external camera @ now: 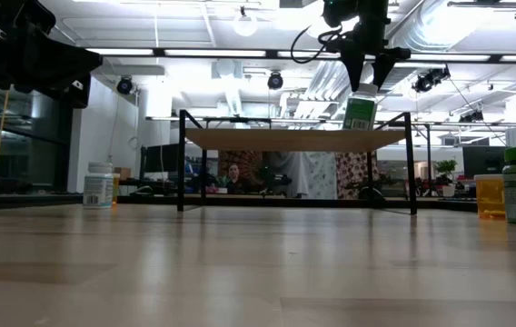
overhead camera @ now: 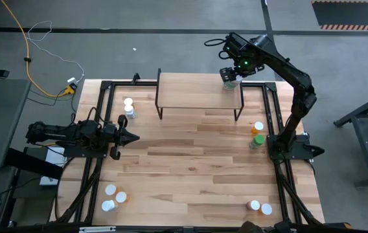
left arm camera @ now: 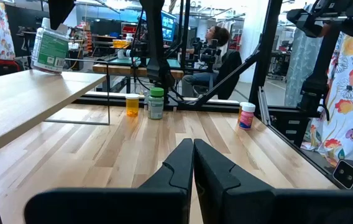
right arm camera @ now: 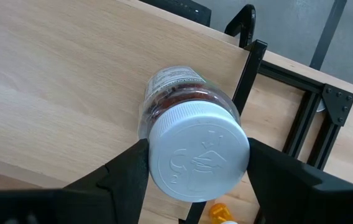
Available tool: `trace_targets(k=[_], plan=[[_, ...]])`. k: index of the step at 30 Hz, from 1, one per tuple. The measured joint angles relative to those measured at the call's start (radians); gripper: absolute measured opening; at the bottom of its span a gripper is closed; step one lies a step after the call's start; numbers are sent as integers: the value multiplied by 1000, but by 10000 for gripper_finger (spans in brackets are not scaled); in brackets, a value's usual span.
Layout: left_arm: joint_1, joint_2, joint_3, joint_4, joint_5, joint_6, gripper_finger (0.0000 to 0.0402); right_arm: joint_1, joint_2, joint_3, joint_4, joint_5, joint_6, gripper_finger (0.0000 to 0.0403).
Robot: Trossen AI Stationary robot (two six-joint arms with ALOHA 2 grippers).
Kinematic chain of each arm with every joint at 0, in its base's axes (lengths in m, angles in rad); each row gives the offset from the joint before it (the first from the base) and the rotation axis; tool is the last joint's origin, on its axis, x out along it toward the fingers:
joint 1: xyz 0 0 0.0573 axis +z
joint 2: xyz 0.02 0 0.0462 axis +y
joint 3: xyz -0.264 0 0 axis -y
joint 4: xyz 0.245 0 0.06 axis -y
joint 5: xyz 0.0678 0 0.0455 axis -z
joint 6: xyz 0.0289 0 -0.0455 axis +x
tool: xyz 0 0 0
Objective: Pick and place medicine bottles onto shelf by color
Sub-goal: Put the green pill bottle on the shelf, then put the light green pill bottle on the shelf
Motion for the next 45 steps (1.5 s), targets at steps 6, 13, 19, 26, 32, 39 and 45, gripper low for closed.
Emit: trace_targets(k=[6,13,19,26,32,39,45], plan=[[0,0,0,0,0,0,3,1,0,0,0,1,-4,251],[0,0,0,0,0,0,3,1,0,0,0,3,-1,294],[0,0,0,0,0,0,3,1,0,0,1,5,-3,298],[0,0,0,0,0,0,3,-3,-23,1,1,-59,-49,299],[0,0,0,0,0,0,3,15,-104,1,4,-75,-123,299],[0,0,0,0,0,0,3,148,-273,-33,30,-49,-209,299],[0,0,0,0,0,-1,3,356,-574,-432,268,-48,-191,299]])
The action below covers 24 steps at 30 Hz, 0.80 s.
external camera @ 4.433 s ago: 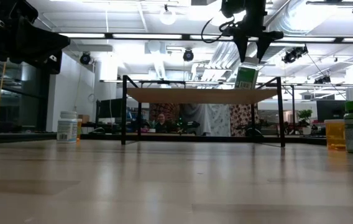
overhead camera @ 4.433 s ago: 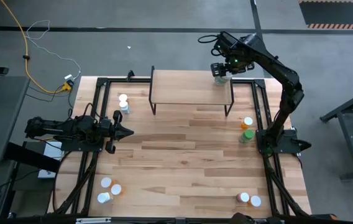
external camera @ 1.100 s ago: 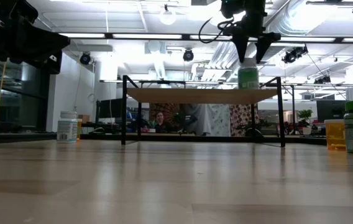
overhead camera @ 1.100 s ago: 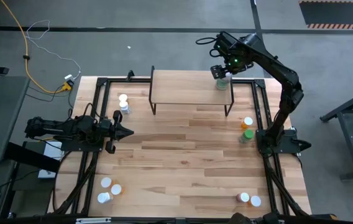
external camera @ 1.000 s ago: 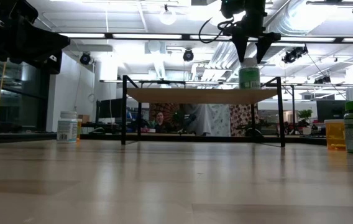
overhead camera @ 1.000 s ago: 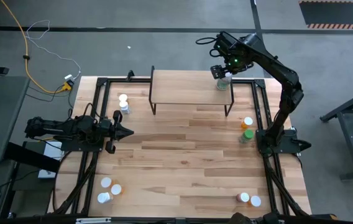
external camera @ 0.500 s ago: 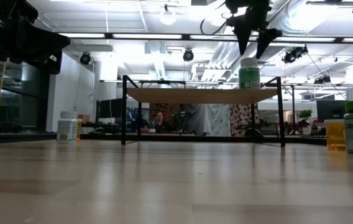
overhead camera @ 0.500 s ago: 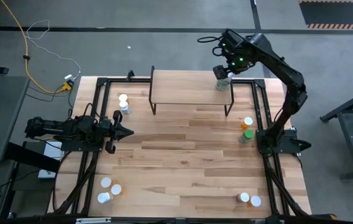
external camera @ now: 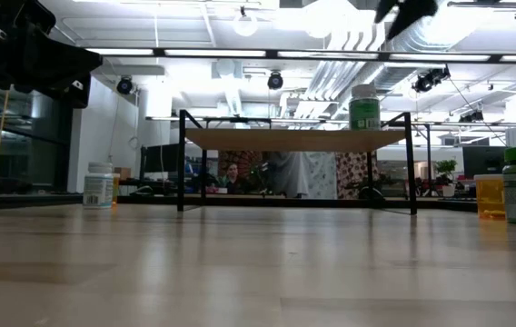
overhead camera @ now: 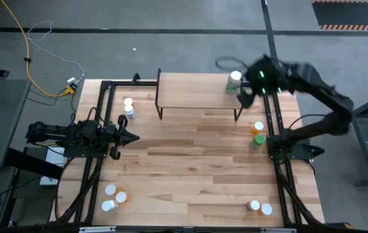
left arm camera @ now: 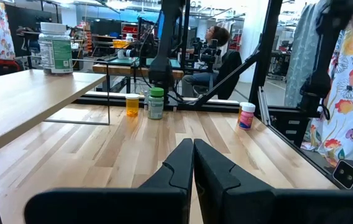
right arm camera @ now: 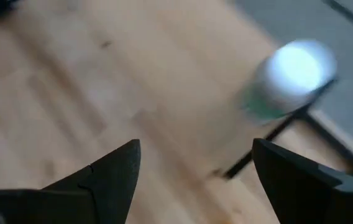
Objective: Pick and place medicine bottles onto shelf by color
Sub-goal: Put the light green pill bottle on the shelf
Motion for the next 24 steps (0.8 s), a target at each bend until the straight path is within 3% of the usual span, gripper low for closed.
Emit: trace_targets(k=[7,13,18,24], plan=[[0,0,0,0,0,0,3,253,-407,-576,543,-155,104,299],[0,0,0,0,-1,-16,3,406,-560,-939,1188,-161,-9,299],[0,0,0,0,3,-156,3,463,-557,-1113,1521,-160,-69,299],[0,0,0,2,-11,-182,3,475,-559,-1139,1560,-160,-52,299]])
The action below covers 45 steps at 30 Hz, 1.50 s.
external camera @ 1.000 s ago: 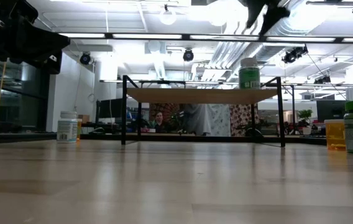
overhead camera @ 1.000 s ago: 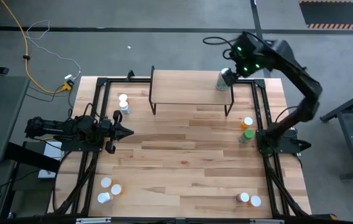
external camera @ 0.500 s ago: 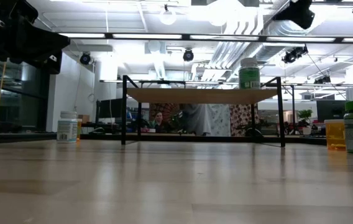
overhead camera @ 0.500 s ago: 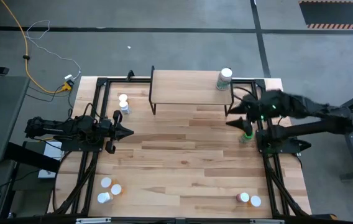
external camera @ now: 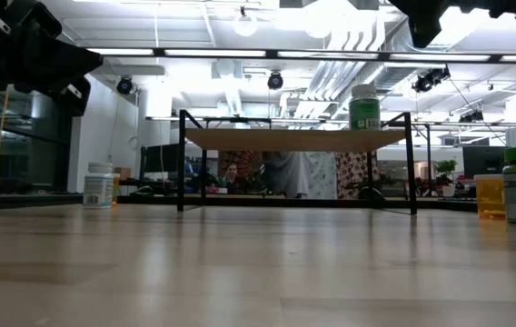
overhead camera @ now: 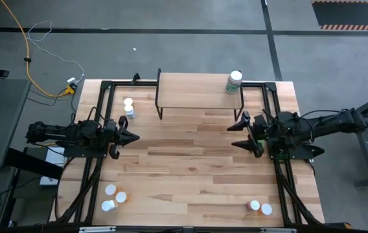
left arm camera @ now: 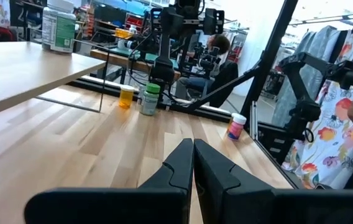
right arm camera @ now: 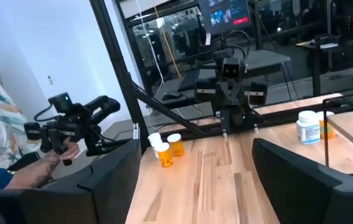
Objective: Pick and place medicine bottles onto shelf by color
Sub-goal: Put the light green pill bottle on the shelf
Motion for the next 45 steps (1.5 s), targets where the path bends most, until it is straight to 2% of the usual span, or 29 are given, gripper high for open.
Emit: trace_targets(k=[15,23,31,36,45], plan=[[0,0,0,12,-56,0,3,0,-1,1,-30,2,9,299],[0,0,0,14,-78,-2,3,0,0,2,-38,112,-36,299],[0,0,0,14,-71,-1,3,0,1,2,-99,134,-46,299],[0,0,0,14,-71,-1,3,-1,1,2,-202,218,26,299],[0,0,0,14,-71,-1,3,-1,2,3,-405,229,256,299]])
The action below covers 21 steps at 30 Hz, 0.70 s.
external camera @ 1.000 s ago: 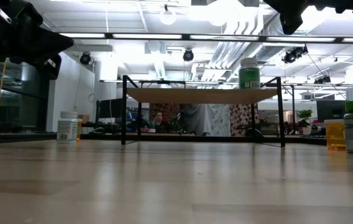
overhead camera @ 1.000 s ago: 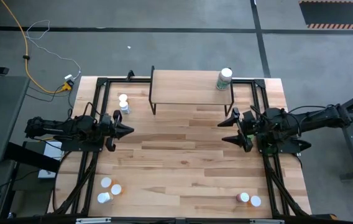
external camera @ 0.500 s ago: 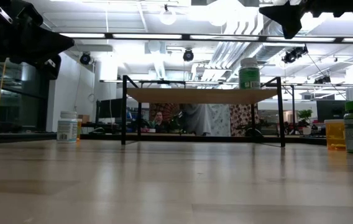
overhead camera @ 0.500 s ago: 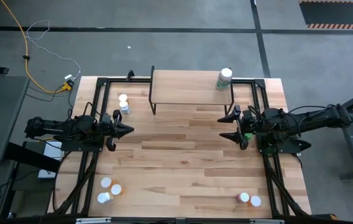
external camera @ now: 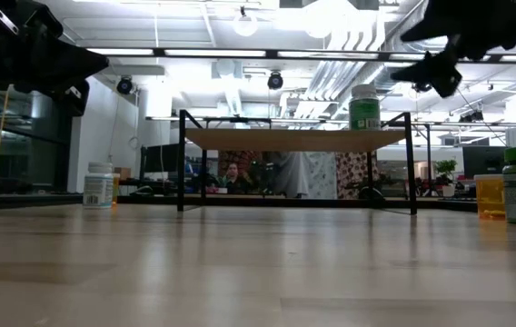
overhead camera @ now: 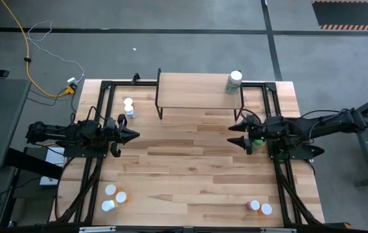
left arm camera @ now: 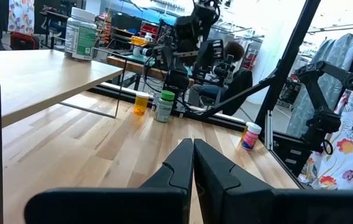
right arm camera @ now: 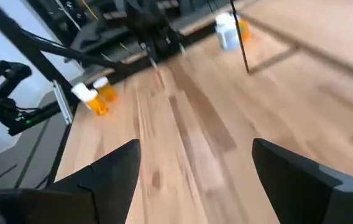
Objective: Pick and place medicine bottles onto shelf by color
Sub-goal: Put the light green pill bottle on the shelf
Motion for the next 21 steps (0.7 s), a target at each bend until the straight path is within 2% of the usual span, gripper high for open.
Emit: trace_targets(k=[7,15,21], plan=[[0,0,0,0,0,0,3,1,67,176,-469,10,254,299],[0,0,0,0,0,0,3,49,293,380,-988,11,535,299],[0,0,0,0,0,0,3,86,445,458,-1234,12,692,299]])
